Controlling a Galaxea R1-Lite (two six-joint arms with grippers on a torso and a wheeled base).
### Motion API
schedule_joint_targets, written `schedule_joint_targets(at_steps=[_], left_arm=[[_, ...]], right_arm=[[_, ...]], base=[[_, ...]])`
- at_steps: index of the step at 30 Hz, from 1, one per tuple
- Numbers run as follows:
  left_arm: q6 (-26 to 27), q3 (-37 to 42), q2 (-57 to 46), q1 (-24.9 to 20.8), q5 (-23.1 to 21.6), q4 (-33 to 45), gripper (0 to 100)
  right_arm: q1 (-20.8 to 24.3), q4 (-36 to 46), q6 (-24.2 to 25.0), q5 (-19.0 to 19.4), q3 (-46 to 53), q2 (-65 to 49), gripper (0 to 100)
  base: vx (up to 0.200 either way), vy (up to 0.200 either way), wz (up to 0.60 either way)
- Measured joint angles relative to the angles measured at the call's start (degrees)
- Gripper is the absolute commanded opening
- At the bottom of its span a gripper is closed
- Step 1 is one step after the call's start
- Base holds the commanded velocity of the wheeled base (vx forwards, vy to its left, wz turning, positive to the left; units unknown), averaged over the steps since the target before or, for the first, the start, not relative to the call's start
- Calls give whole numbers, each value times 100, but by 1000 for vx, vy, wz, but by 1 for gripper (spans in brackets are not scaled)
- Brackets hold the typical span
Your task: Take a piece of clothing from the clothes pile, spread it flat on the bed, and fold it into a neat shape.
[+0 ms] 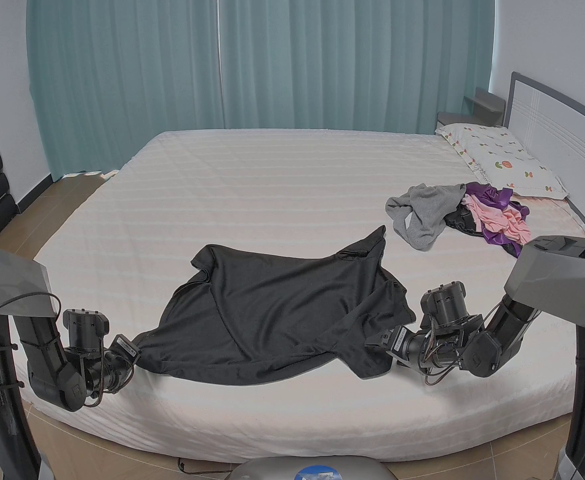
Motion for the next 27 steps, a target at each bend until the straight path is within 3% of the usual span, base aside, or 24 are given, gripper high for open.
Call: schedule_joint_targets(at_steps=[9,18,27], left_arm=[[11,6,2,-10,-9,0,0],[83,191,-11,-77,-6,-35,0],[725,729,-72,-272,5,-506,0]], right_arm=[[11,2,9,-55,55,66,0],[-91,-7,99,-20,706,-414,0],[-117,2,-127,-20,1926,-1332,0]], base=[[0,0,0],[0,0,0],[0,0,0]])
